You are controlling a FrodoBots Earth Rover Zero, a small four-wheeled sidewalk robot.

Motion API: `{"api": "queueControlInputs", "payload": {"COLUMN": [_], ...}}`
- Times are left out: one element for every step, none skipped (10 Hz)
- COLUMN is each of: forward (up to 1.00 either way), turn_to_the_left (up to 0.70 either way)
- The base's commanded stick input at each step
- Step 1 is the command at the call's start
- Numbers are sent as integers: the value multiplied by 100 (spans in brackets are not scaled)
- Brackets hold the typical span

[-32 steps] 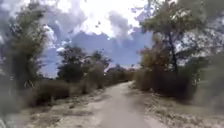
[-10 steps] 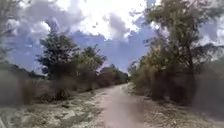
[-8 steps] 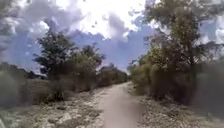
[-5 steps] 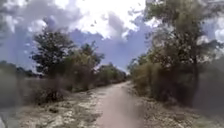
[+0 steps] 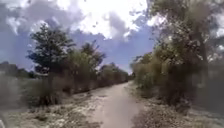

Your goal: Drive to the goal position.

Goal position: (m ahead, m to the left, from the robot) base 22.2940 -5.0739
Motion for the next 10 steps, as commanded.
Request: {"api": "queueControlInputs", "payload": {"forward": [70, 70, 70, 70, 70, 70, 70, 70, 70, 70], "turn_to_the_left": [0, 0, 0, 0, 0, 0, 0, 0, 0, 0]}}
